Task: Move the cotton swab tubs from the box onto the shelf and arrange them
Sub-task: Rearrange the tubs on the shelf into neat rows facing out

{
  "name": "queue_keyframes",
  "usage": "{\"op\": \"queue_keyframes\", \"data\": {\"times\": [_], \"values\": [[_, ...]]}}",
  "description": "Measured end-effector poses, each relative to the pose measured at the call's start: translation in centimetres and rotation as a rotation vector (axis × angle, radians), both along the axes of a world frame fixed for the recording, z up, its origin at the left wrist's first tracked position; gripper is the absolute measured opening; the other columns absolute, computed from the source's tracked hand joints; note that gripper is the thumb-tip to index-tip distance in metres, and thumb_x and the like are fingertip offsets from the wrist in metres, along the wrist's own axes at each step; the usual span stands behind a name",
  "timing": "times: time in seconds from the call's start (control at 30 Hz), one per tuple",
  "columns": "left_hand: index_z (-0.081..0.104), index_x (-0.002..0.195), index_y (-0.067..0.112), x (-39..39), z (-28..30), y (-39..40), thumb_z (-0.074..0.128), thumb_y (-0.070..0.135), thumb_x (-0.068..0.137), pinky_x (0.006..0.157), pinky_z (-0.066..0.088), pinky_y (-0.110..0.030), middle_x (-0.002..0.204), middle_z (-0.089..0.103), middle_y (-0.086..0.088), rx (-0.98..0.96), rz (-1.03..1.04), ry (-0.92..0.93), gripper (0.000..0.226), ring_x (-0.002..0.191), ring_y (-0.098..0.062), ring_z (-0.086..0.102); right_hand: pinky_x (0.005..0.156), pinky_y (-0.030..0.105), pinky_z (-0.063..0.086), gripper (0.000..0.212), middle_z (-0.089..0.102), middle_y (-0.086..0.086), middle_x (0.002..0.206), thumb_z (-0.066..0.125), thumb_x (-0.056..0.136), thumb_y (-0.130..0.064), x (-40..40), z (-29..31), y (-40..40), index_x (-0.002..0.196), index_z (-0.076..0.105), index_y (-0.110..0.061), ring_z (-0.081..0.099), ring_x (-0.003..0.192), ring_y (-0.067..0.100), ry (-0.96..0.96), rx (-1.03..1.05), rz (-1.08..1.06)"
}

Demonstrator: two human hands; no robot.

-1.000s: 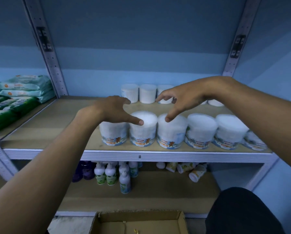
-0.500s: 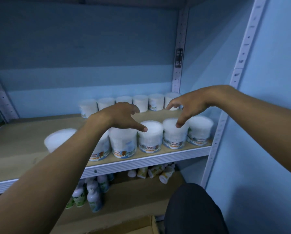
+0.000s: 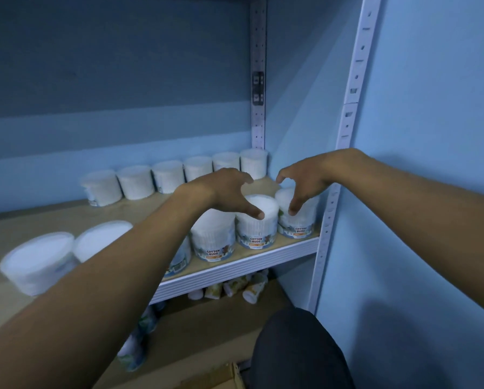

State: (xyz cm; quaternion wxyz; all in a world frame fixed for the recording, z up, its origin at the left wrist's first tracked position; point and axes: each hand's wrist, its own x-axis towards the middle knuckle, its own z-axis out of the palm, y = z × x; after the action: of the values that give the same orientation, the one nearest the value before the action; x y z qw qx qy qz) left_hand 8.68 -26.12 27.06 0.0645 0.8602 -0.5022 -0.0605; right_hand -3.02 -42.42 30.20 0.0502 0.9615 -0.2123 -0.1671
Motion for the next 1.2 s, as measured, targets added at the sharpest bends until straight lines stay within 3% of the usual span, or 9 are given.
{"op": "queue_keyframes", "data": {"times": [0.23, 0.47, 0.73, 0.87, 0.97, 1.07, 1.2], "values": [[0.037, 0.150, 0.025, -0.3, -0.8, -2.5, 0.074, 0.072, 0.065, 0.111, 0.037, -0.037, 0.154, 0.039, 0.004, 0.130, -0.036, -0.042, 0.104, 0.139, -0.019, 0.039, 0.108, 0.039, 0.040, 0.096, 0.039, -0.003, 0.155, 0.077, 0.074, -0.062, 1.0, -1.7, -1.1, 0.153, 0.029, -0.033, 0.043, 0.136, 0.023, -0.008, -0.030, 0.005], [0.056, 0.132, 0.021, -0.5, -0.8, -3.2, 0.071, 0.079, 0.060, 0.099, 0.048, -0.039, 0.132, 0.059, 0.002, 0.156, -0.029, -0.091, 0.093, 0.118, -0.020, 0.055, 0.106, 0.040, 0.044, 0.085, 0.044, -0.002, 0.148, 0.079, 0.076, -0.056, 1.6, -2.2, -1.3, 0.147, 0.039, -0.035, 0.047, 0.130, 0.023, 0.010, -0.031, 0.031], [0.058, 0.126, 0.016, -1.3, -0.9, -3.4, 0.069, 0.081, 0.061, 0.084, 0.050, -0.032, 0.121, 0.064, -0.002, 0.147, 0.025, -0.114, 0.093, 0.107, -0.020, 0.059, 0.102, 0.037, 0.044, 0.082, 0.046, -0.002, 0.144, 0.081, 0.075, -0.052, 1.5, -2.2, -1.4, 0.145, 0.040, -0.037, 0.048, 0.125, 0.023, 0.010, -0.034, 0.048], [0.056, 0.129, 0.015, -1.5, -0.7, -3.2, 0.066, 0.082, 0.063, 0.087, 0.050, -0.033, 0.124, 0.062, -0.003, 0.163, 0.024, -0.116, 0.095, 0.110, -0.021, 0.058, 0.100, 0.035, 0.044, 0.082, 0.047, -0.001, 0.144, 0.081, 0.077, -0.050, 1.4, -2.2, -1.2, 0.145, 0.039, -0.036, 0.048, 0.124, 0.023, 0.013, -0.031, 0.041], [0.045, 0.143, 0.017, -1.4, -0.4, -2.7, 0.065, 0.083, 0.061, 0.102, 0.045, -0.038, 0.141, 0.052, -0.003, 0.211, 0.005, -0.088, 0.107, 0.126, -0.023, 0.051, 0.099, 0.035, 0.044, 0.083, 0.047, -0.001, 0.144, 0.081, 0.077, -0.050, 1.4, -2.0, -1.0, 0.146, 0.038, -0.036, 0.049, 0.124, 0.024, 0.025, -0.023, 0.027], [0.033, 0.151, 0.019, -0.2, 0.2, -1.7, 0.072, 0.083, 0.054, 0.111, 0.039, -0.042, 0.155, 0.039, 0.000, 0.303, 0.017, -0.073, 0.123, 0.137, -0.023, 0.042, 0.107, 0.040, 0.042, 0.098, 0.042, -0.002, 0.152, 0.083, 0.070, -0.056, 1.4, -1.5, -0.9, 0.151, 0.031, -0.037, 0.045, 0.133, 0.025, 0.051, -0.006, 0.005], [0.032, 0.152, 0.021, 1.9, 0.6, 0.3, 0.078, 0.079, 0.048, 0.111, 0.038, -0.043, 0.155, 0.038, 0.000, 0.473, 0.062, -0.107, 0.128, 0.138, -0.024, 0.042, 0.112, 0.042, 0.037, 0.113, 0.034, -0.005, 0.158, 0.083, 0.062, -0.067, 1.9, -1.0, 0.5, 0.153, 0.024, -0.039, 0.039, 0.141, 0.024, 0.010, 0.059, 0.051]]}}
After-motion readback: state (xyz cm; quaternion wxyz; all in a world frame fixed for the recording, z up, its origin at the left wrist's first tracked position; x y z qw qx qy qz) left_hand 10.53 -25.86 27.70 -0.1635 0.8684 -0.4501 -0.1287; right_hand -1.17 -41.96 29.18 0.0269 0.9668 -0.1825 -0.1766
